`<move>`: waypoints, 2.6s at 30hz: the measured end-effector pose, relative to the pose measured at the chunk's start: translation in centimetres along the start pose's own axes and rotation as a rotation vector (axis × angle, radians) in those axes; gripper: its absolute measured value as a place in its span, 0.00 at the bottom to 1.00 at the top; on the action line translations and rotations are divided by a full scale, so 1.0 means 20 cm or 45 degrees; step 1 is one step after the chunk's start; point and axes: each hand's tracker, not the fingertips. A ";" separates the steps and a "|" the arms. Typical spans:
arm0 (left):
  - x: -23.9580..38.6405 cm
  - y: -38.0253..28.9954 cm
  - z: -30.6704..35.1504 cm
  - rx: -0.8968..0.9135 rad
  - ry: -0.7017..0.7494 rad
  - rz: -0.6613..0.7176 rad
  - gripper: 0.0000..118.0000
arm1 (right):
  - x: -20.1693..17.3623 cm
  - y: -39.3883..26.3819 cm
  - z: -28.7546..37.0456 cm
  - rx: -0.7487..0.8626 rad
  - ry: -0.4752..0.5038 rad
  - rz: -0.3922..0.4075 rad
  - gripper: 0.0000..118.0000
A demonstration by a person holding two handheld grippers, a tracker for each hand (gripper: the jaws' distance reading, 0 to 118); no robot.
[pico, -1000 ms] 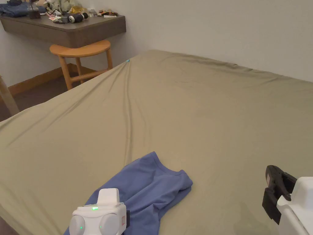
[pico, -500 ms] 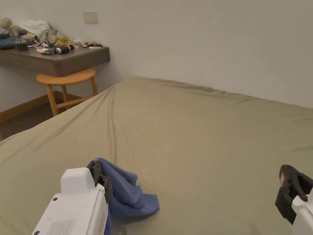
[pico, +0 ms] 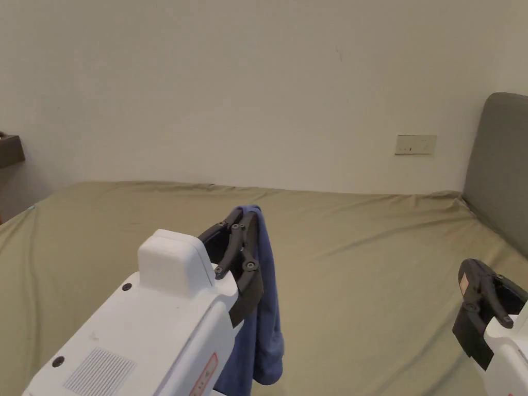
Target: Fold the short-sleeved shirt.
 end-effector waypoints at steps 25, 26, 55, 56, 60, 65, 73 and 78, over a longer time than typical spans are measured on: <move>1.05 -1.37 -0.51 -1.529 -0.534 0.283 0.70 | 0.56 -0.21 0.28 -0.199 -0.311 0.019 0.00; 1.01 -1.29 -0.50 -1.460 -0.534 0.249 0.87 | 0.56 -0.20 0.28 -0.192 -0.306 0.017 0.00; -0.38 -0.44 0.35 -0.827 0.530 0.252 0.00 | 0.15 -0.25 0.28 -0.155 -0.070 0.028 0.01; -0.39 -0.54 0.30 -0.979 0.469 0.321 0.00 | 0.15 -0.26 0.27 -0.165 -0.070 0.025 0.01; -0.40 -0.96 0.15 -1.341 0.380 0.550 0.36 | 0.17 -0.29 0.27 -0.196 -0.078 0.031 0.01; -0.23 -1.27 0.09 -1.578 0.341 0.498 0.90 | 0.24 -0.37 0.26 -0.282 -0.107 0.045 0.01; -0.11 -1.34 0.04 -1.605 0.410 0.431 0.30 | 0.46 -0.61 0.17 -0.606 -0.161 0.084 0.08; -0.13 -1.36 0.04 -1.594 0.338 0.440 0.19 | 0.68 -0.92 -0.04 -1.122 -0.114 0.130 1.00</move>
